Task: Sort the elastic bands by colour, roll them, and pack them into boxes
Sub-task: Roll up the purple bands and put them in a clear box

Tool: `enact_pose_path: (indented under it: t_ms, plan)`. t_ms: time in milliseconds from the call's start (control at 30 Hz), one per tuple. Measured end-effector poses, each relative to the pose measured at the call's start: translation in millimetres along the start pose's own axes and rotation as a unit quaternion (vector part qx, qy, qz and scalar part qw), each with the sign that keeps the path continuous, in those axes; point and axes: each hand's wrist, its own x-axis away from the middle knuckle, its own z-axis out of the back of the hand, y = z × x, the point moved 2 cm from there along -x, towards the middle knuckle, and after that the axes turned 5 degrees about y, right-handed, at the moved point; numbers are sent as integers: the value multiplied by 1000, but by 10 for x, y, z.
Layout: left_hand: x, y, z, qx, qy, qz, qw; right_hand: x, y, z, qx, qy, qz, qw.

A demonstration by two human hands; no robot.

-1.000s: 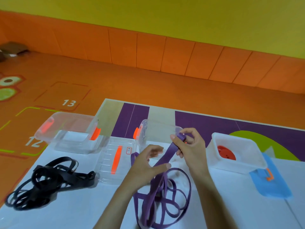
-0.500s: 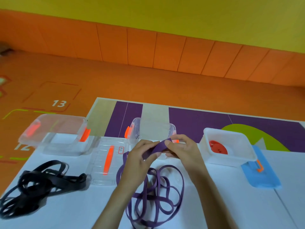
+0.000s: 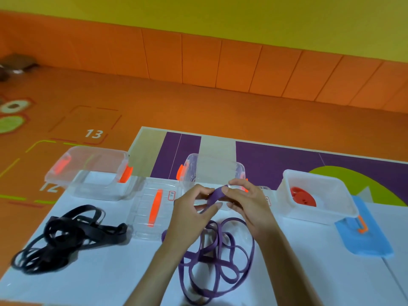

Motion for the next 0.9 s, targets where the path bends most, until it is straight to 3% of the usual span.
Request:
enact_pose_path:
  t_ms: [133,233,300,467,633,767,900]
  plan:
    - [-24,34,88,21,37,-10,999,-16,62,-29,-95,-71,-27,993]
    - [-61,122,148,45,66,-45,996,4,104,-170,-231,-143,-47,961]
    - [-80,167,182,53,97,-74,991,20,122,-269,-275,-145,-64,948]
    - [-67,175,197,44,148,-77,985,72,33,-363,-149,-70,9,986]
    - [-81,177,208,-8,124,-103,987,114,-133,-338,29,-5,75,997]
    - [-149,249,173,-30,105,-114,987,150,-96,-413,36,-21,69,997]
    - [-210,197,113,-35,67,-98,992,137,-29,-359,23,16,70,997]
